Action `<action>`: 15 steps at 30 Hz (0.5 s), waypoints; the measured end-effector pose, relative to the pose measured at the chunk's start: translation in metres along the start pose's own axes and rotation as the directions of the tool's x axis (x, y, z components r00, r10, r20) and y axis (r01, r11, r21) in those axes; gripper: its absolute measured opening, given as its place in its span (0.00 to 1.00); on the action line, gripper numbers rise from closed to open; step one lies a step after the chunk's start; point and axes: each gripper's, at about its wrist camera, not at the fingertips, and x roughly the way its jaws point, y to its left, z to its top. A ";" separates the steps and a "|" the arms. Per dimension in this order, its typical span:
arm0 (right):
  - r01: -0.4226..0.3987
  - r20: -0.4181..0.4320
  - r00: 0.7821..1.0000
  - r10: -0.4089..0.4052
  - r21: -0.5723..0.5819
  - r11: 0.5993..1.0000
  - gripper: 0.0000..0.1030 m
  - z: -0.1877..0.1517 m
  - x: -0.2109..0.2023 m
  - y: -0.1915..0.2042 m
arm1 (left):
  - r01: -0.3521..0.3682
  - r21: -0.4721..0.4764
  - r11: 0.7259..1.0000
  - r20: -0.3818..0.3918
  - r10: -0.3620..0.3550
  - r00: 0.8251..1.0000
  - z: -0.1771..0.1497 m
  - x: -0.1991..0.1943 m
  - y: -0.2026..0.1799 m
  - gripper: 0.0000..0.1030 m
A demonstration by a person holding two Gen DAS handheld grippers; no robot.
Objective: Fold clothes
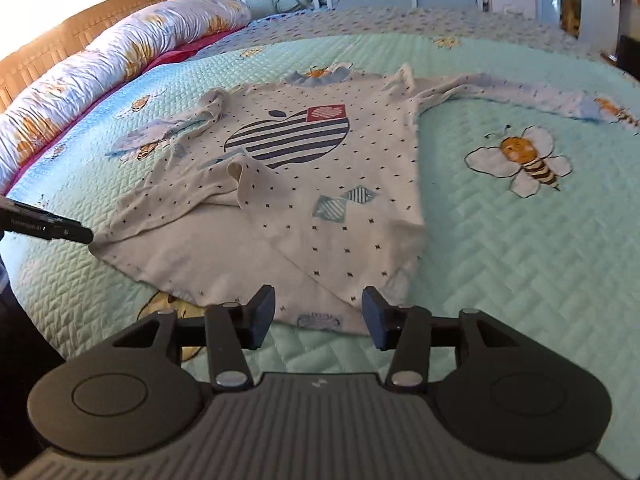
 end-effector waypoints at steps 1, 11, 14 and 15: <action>0.026 0.005 1.000 -0.026 -0.009 1.000 0.49 -0.001 0.000 0.001 | -0.017 0.016 1.000 0.009 0.017 1.000 -0.001 0.000 -0.001 0.43; 0.112 0.019 0.994 -0.111 -0.024 0.993 0.54 -0.010 -0.010 0.000 | -0.084 0.239 0.967 0.049 0.074 0.996 -0.007 0.020 -0.032 0.43; 0.115 0.012 0.993 -0.115 -0.020 0.993 0.54 -0.010 -0.007 0.000 | -0.101 0.287 0.953 0.058 0.088 0.994 -0.012 0.024 -0.034 0.46; 0.115 0.010 0.993 -0.115 -0.020 0.993 0.54 -0.010 -0.006 -0.001 | -0.118 0.303 0.946 0.067 0.102 0.992 -0.014 0.025 -0.035 0.48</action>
